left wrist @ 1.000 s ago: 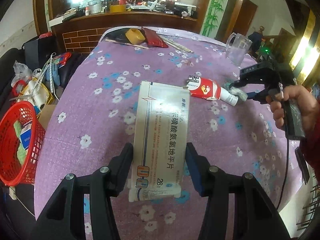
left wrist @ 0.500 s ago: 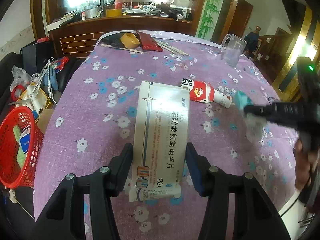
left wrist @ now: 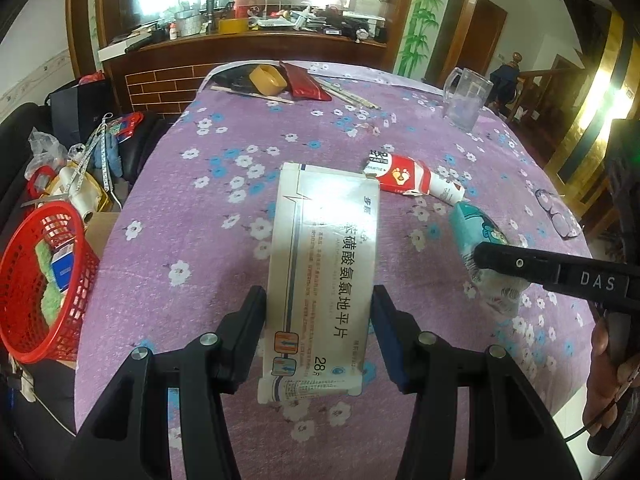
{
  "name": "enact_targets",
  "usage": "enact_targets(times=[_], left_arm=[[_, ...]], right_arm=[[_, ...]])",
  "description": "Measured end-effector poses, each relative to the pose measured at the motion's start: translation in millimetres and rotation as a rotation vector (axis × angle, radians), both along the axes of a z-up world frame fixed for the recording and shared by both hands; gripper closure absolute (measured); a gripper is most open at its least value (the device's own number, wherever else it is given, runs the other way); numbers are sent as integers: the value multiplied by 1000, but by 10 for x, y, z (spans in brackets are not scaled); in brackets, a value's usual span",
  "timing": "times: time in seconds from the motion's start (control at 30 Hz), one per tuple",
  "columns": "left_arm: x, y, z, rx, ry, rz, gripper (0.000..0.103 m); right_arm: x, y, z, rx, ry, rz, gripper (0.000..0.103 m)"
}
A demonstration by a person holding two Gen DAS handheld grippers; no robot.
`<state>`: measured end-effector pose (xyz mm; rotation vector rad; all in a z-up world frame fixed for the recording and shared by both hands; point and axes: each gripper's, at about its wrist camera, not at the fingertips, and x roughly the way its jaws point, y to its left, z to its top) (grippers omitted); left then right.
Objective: Collect trash
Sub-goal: 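Lift the white box and green cartoon pack and carry them over the red basket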
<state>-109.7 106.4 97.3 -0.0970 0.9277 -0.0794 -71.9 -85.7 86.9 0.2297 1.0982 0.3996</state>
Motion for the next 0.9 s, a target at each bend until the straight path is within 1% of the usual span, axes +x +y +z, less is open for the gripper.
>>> enact_targets(times=[0.5, 0.9], left_arm=[[-230, 483, 139, 7, -32, 81, 51], [-346, 953, 169, 5, -42, 153, 51]], right_arm=[[-80, 647, 101, -3, -19, 110, 64], [-81, 1206, 83, -12, -20, 192, 64]])
